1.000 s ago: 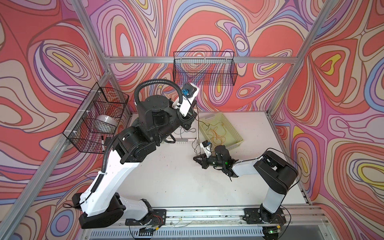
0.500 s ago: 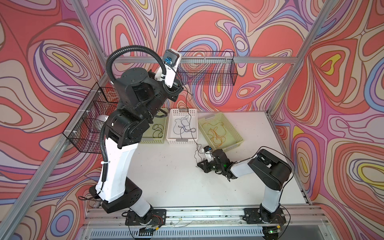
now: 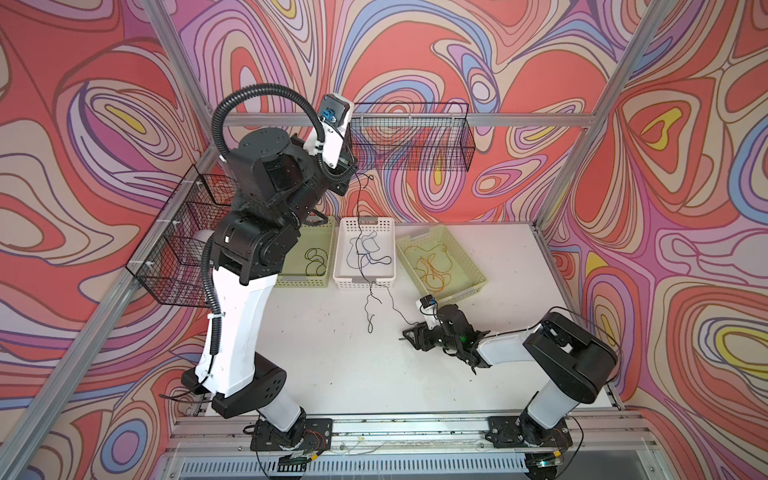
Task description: Untangle the cables
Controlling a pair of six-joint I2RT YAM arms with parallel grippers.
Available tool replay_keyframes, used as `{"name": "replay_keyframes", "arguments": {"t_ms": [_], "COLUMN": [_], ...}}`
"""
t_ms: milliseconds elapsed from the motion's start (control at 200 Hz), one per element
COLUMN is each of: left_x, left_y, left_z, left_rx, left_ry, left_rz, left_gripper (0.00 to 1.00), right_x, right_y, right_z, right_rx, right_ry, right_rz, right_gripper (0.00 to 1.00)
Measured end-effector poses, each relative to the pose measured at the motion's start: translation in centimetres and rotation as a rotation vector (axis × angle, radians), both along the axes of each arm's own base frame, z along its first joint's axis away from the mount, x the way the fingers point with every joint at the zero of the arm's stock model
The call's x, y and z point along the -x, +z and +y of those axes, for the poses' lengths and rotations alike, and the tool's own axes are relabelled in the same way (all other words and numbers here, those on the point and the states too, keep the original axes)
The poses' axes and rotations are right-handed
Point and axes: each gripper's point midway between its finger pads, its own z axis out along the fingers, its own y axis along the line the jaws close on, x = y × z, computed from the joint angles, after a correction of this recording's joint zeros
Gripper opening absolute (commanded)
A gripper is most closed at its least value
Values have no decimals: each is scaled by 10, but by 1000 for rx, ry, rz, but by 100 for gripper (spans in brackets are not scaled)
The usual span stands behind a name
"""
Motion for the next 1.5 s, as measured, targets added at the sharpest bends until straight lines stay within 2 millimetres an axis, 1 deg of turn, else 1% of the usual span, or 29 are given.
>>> {"name": "replay_keyframes", "arguments": {"t_ms": [50,115,185,260,325,371,406,516,596,641,681,771,856,936,1006,1097,1177,1247,1307,1367,1392,1457,1502], "left_x": [0,0,2,5,8,10,12,18,22,24,27,34,40,45,50,55,62,67,67,65,64,59,55], "left_y": [-3,-5,-5,-3,-1,0,1,4,2,-5,-17,-57,-95,-121,-133,-136,-139,-148,-162,-183,-193,-223,-246], "left_z": [-3,-6,-8,-9,-9,-9,-9,-9,-6,-4,-2,8,18,28,36,46,56,67,77,89,93,105,113], "left_rx": [2,11,21,32,40,48,52,66,75,75,71,52,39,37,43,59,75,86,93,105,112,130,143], "left_ry": [-17,-35,-50,-61,-74,-80,-85,-101,-103,-99,-93,-62,-26,10,40,72,105,148,191,244,265,320,354], "left_rz": [10,19,23,25,23,21,20,18,30,52,81,168,245,294,314,315,313,322,347,387,406,471,522], "left_gripper": [0,0,0,0,0,0,0,0,0,0,0,0,0,0,0,0,0,0,0,0,0,0,8], "right_x": [-2,-11,-28,-46,-61,-71,-74,-69,-63,-62,-63,-68,-74,-84,-95,-106,-121,-130,-134,-135,-135,-133,-129], "right_y": [9,25,48,63,64,59,54,39,39,42,46,50,43,27,8,-17,-16,-15,-17,-19,-19,-20,-19], "right_z": [5,17,33,46,56,59,59,48,41,36,33,28,28,36,42,43,45,46,45,44,44,41,36], "right_rx": [-4,-15,-44,-66,-61,-51,-40,13,46,69,85,122,159,188,221,276,290,307,320,332,335,340,352], "right_ry": [28,57,72,60,44,27,14,10,18,15,8,-10,-18,-19,-24,-47,-93,-122,-131,-134,-132,-134,-138], "right_rz": [-31,-74,-134,-174,-183,-186,-188,-191,-210,-227,-242,-265,-251,-222,-196,-172,-185,-193,-193,-197,-198,-200,-203], "right_gripper": [78,80,81,81,81,81,80,78,78,78,79,80,80,79,79,78,77,72,61,38,30,17,11]}}
